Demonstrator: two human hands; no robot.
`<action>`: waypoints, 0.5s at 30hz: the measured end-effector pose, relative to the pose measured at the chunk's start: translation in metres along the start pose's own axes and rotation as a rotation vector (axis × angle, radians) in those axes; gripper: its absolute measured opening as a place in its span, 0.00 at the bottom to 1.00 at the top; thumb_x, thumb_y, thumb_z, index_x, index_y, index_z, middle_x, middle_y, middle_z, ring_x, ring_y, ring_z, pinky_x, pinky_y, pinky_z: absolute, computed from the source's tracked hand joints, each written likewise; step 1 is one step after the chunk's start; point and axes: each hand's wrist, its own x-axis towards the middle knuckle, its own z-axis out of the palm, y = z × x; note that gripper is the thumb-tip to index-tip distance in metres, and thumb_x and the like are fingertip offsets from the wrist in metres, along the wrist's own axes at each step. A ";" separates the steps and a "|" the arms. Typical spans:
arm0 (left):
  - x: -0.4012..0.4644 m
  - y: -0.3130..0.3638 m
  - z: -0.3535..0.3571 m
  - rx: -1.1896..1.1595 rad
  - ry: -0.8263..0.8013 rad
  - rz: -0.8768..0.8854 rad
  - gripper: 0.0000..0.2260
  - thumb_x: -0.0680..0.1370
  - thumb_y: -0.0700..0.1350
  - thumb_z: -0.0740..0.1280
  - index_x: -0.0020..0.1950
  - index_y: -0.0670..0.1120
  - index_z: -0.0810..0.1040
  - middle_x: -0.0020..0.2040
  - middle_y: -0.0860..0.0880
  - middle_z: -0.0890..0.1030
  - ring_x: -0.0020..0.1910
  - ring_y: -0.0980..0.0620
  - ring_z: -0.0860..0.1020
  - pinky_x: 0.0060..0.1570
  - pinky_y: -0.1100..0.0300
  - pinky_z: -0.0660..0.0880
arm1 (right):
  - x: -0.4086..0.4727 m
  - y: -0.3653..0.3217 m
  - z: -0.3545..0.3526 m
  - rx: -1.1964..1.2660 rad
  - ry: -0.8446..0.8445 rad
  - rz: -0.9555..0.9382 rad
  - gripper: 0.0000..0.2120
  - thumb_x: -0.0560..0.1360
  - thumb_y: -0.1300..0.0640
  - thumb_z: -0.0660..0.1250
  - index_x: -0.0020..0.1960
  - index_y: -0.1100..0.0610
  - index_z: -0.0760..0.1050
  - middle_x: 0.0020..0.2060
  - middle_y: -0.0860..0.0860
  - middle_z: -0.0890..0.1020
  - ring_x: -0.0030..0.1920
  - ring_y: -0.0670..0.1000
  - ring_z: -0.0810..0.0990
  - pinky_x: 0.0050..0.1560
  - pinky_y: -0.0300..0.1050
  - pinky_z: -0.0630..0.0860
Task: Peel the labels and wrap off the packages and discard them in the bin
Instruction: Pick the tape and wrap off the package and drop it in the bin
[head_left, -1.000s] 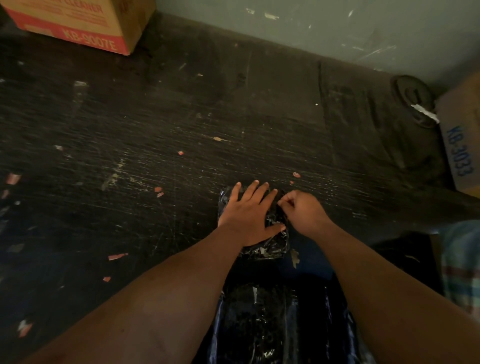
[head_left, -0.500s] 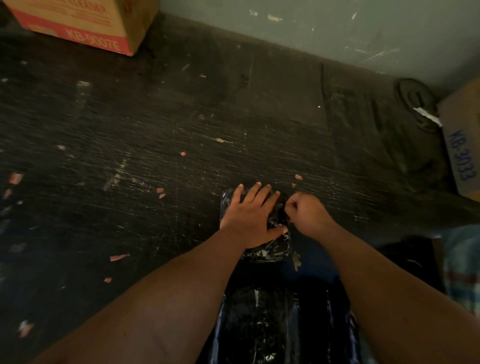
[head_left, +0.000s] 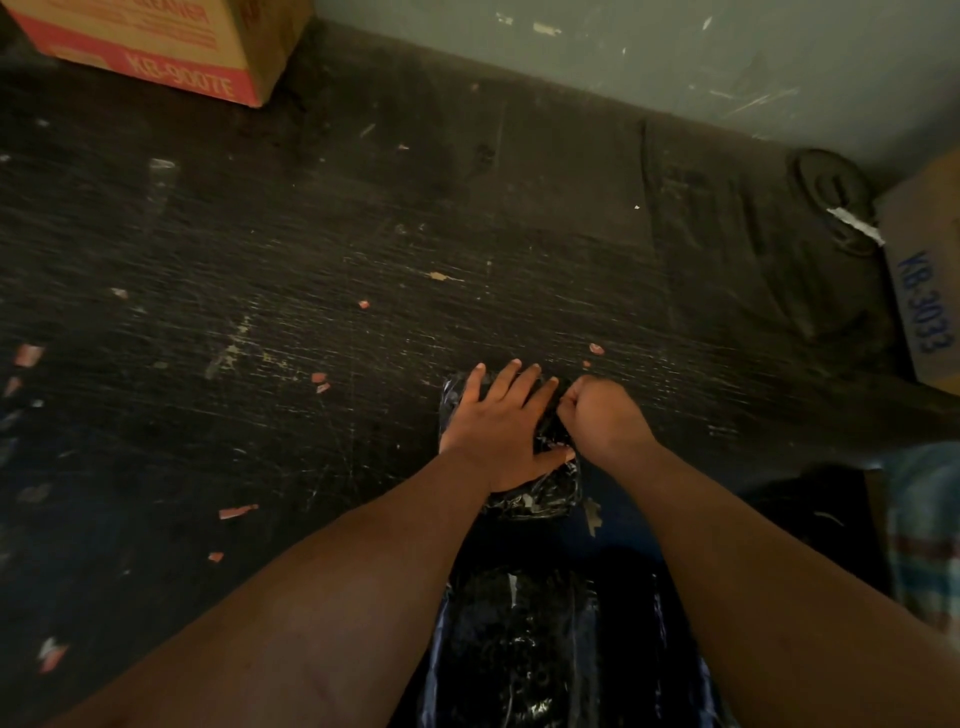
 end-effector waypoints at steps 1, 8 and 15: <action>0.000 0.000 0.000 -0.001 0.001 0.000 0.41 0.78 0.73 0.52 0.84 0.53 0.47 0.84 0.50 0.47 0.82 0.48 0.42 0.77 0.39 0.37 | 0.000 0.000 0.000 0.013 0.002 0.008 0.09 0.80 0.56 0.61 0.50 0.59 0.77 0.41 0.54 0.80 0.41 0.52 0.78 0.39 0.44 0.69; 0.001 -0.002 0.003 0.005 0.003 0.004 0.41 0.78 0.74 0.51 0.84 0.53 0.46 0.84 0.50 0.46 0.82 0.48 0.42 0.77 0.38 0.38 | -0.003 0.018 0.002 0.282 -0.007 0.040 0.09 0.82 0.57 0.59 0.50 0.54 0.78 0.43 0.52 0.81 0.46 0.53 0.81 0.50 0.47 0.77; 0.000 -0.001 0.002 -0.002 0.004 0.005 0.41 0.78 0.73 0.53 0.84 0.53 0.46 0.84 0.50 0.47 0.82 0.48 0.42 0.77 0.39 0.38 | -0.005 0.007 0.002 -0.002 0.051 -0.041 0.11 0.81 0.52 0.61 0.50 0.56 0.79 0.39 0.52 0.80 0.42 0.52 0.79 0.41 0.44 0.71</action>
